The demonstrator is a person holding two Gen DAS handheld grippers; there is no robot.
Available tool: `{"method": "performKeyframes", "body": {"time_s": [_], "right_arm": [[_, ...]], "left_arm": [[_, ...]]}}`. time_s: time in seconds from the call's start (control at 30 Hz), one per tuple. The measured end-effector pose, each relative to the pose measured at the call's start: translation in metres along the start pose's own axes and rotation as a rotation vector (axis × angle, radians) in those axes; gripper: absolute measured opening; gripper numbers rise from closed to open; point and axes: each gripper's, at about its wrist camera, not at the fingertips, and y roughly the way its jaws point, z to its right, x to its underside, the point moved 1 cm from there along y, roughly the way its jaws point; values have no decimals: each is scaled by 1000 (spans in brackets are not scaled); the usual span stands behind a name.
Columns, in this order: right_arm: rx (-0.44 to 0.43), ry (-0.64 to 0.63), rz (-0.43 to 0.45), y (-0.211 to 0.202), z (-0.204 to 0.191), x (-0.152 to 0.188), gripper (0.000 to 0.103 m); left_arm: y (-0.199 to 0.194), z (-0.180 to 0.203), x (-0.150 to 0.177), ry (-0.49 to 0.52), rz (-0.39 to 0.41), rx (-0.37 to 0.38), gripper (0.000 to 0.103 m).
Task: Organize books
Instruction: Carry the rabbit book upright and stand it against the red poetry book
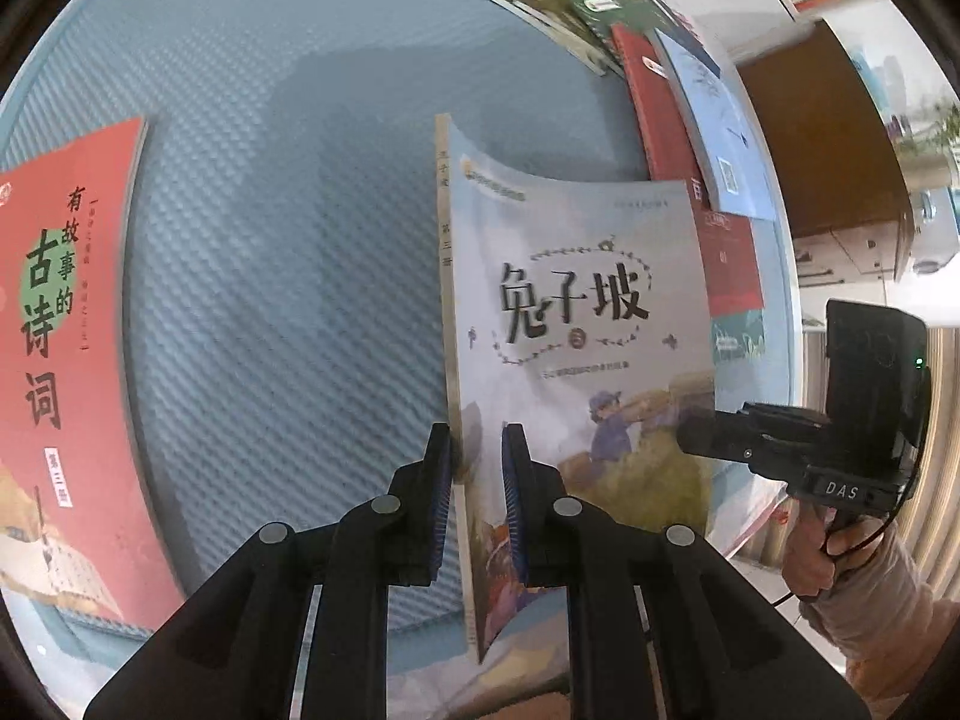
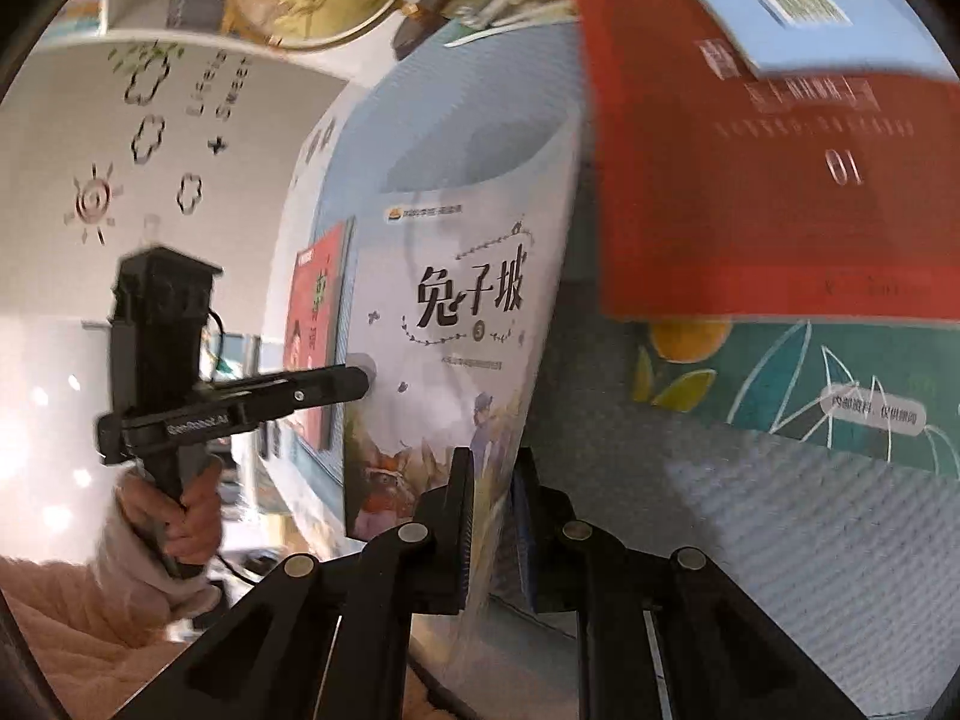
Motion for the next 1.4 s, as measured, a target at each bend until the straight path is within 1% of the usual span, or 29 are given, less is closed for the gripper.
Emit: {"method": "performKeyframes", "body": {"time_s": [0.1,0.13,0.17,0.2,0.23,0.27,0.3,0.37,0.47,0.53,0.6,0.63,0.7,0.8,0.83,0.87,0.93,1.0,1.03,1.1,1.2,1.4], "right_arm": [[25,-13,-8,3,-6,0,13],[47,-7,-18,5,-6,-1,14],[112,18,-43,10,0,0,15],[137,45,-66,14,6,-1,16],[133,86,-87,18,15,0,16],[108,132,-96,21,23,3,16],[66,167,-89,20,30,5,16],[7,204,-89,20,41,7,15],[-34,195,-58,22,47,6,14],[-37,180,-55,22,47,4,12],[-39,172,-55,23,48,0,11],[-40,171,-52,23,49,2,11],[-24,166,-47,19,49,6,11],[24,155,-35,19,38,10,13],[41,148,-29,18,35,9,13],[52,136,-20,17,32,10,13],[39,125,-3,12,25,12,13],[28,113,5,7,16,13,13],[28,97,5,5,11,13,13],[36,62,0,4,-2,14,13],[46,41,-4,3,-12,13,13],[44,7,29,-6,-30,11,13]], "left_arm": [[-1,-5,2,-3,1,-17,13],[3,-6,3,-13,-5,-25,13],[9,-10,5,-27,-22,-23,13],[16,-16,7,-48,-45,-11,13],[24,-22,9,-69,-66,-2,17],[28,-27,11,-84,-68,22,19],[26,-29,13,-84,-56,40,19],[27,-35,13,-101,-66,82,17],[29,-39,9,-80,-87,131,17],[31,-42,5,-83,-92,179,17],[31,-54,0,-109,-87,237,17],[31,-54,0,-122,-89,242,17],[30,-49,-1,-101,-88,196,18],[25,-23,3,-23,-65,65,18],[21,-17,4,-5,-56,40,17],[15,-11,5,8,-45,34,16],[5,-5,8,23,-39,29,16],[-1,1,11,50,-46,-38,17],[-6,3,12,61,-40,-52,16],[-16,6,14,69,-27,-52,16],[-31,6,16,78,-12,-79,16],[-47,3,16,68,9,-90,16]]}}
